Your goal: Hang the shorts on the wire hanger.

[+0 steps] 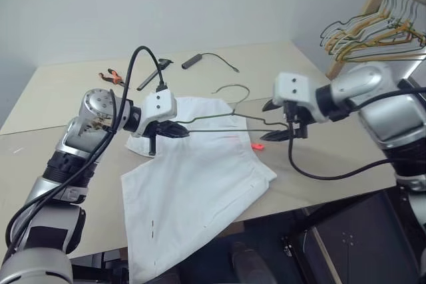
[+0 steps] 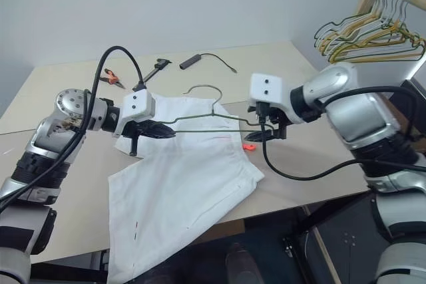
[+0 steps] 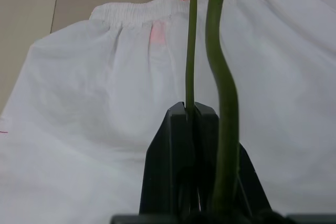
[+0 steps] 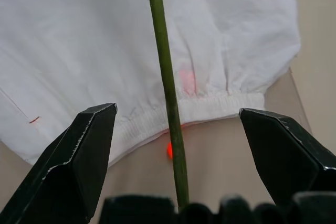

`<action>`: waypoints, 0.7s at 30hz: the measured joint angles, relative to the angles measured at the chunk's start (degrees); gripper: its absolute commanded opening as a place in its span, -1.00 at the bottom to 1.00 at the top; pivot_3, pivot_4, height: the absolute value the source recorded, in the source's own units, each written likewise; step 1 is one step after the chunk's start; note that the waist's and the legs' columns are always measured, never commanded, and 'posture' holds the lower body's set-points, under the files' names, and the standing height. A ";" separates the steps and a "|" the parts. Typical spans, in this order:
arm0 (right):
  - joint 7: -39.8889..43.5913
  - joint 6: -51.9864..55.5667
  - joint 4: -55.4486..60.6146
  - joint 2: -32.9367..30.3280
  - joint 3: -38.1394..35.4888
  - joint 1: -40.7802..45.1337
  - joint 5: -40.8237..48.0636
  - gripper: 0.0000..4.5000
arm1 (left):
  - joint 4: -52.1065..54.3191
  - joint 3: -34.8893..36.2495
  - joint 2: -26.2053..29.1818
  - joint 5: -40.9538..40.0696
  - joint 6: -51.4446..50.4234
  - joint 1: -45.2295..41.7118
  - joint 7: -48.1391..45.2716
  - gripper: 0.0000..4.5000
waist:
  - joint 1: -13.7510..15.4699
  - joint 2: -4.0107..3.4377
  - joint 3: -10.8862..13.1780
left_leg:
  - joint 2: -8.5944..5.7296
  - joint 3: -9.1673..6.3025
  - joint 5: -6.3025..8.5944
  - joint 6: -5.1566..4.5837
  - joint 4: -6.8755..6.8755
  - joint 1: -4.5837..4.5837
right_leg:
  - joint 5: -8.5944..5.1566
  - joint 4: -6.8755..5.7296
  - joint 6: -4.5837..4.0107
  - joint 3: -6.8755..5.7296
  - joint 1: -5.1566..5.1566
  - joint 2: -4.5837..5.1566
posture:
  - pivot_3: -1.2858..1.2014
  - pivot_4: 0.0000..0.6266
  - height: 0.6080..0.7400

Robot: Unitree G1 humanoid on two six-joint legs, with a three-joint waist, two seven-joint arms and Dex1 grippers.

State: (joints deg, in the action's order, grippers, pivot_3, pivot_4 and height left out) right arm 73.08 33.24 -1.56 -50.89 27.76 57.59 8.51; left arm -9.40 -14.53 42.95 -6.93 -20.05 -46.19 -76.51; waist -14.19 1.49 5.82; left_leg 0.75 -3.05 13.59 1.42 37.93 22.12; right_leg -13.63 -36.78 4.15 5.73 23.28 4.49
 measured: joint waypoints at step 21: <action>5.51 -0.88 -6.29 5.42 0.88 0.94 -8.07 -0.97 | 1.05 0.26 0.05 -0.03 -0.29 0.00 -0.30 -1.00 | 0.78 0.00 0.00 | 0.00 -0.03 0.00 0.00 0.01 -0.01 | 0.00 -0.02 0.00 -0.03 0.00 -0.01 | -0.06 -0.84 1.00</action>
State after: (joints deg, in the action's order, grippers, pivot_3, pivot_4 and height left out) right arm 78.59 32.36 -7.85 -45.47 28.64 58.53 0.44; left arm -8.35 -14.27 43.01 -6.96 -20.34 -46.19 -76.81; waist -13.41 1.49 5.82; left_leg 0.75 -3.08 13.59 1.42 37.94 22.11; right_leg -13.62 -36.79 4.15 5.70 23.28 4.48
